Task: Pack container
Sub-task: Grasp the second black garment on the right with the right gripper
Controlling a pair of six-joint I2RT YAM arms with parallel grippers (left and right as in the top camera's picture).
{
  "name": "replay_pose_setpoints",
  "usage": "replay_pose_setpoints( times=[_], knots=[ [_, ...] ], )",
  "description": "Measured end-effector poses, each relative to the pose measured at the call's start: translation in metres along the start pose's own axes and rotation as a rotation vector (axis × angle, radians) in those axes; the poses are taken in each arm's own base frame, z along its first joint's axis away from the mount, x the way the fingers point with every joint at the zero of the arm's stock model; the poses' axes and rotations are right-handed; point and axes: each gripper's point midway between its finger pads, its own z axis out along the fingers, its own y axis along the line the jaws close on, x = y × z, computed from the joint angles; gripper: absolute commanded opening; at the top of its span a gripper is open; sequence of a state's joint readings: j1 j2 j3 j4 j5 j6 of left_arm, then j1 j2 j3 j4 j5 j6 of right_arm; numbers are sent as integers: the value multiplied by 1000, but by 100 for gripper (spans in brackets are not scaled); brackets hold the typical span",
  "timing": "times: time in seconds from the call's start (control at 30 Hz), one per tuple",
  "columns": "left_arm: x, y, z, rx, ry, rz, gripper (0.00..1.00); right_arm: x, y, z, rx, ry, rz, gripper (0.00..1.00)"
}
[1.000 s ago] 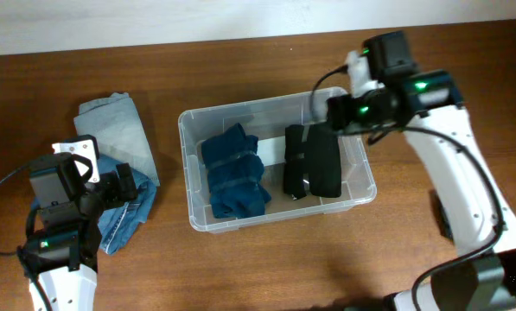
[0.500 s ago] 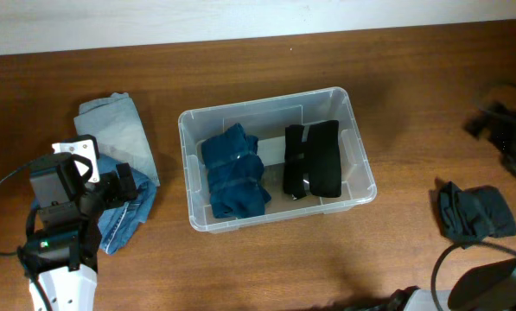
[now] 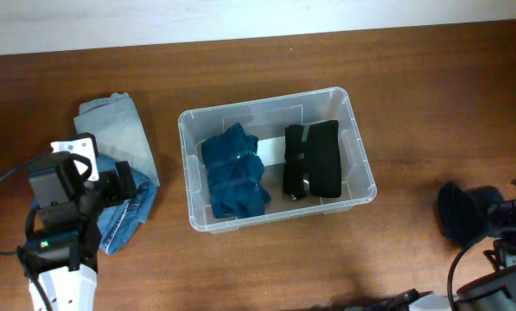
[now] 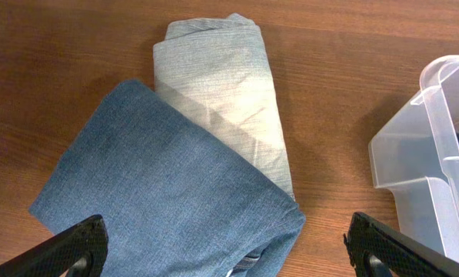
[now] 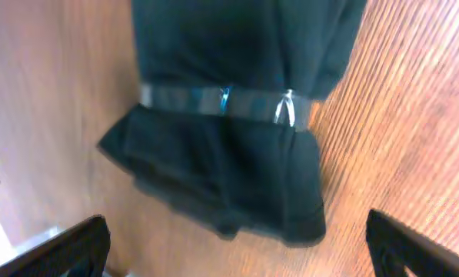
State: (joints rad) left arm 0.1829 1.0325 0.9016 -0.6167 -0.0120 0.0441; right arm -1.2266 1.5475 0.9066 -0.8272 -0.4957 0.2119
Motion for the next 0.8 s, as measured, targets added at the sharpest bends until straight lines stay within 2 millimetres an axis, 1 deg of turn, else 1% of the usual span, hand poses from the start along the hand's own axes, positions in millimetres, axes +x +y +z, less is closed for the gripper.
replay_pose_setpoints(
  times=[0.27, 0.4, 0.43, 0.47, 0.5, 0.53, 0.6, 0.7, 0.8],
  knots=[
    [0, 0, 0, 0, 0, 0, 99, 2, -18, 28, -7, -63, 32, 98],
    [0, 0, 0, 0, 0, 0, 99, -8, -13, 28, -35, -116, 11, 99],
    [0, 0, 0, 0, 0, 0, 99, -10, -12, 28, -41, -123, 8, 98],
    [0, 0, 0, 0, 0, 0, 99, -12, -11, 28, -49, -131, 4, 95],
    [0, 0, 0, 0, 0, 0, 99, -13, -10, 28, -54, -134, 2, 90],
    [0, 0, 0, 0, 0, 0, 99, -14, -9, 29, -59, -139, -5, 81],
    [0, 0, 0, 0, 0, 0, 99, -13, -8, 30, -68, -140, -5, 70],
    [0, 0, 0, 0, 0, 0, 100, -14, -3, 32, -76, -145, -21, 63],
    [0, 0, 0, 0, 0, 0, 100, -13, 6, 35, -83, -144, -57, 53]
  ],
)
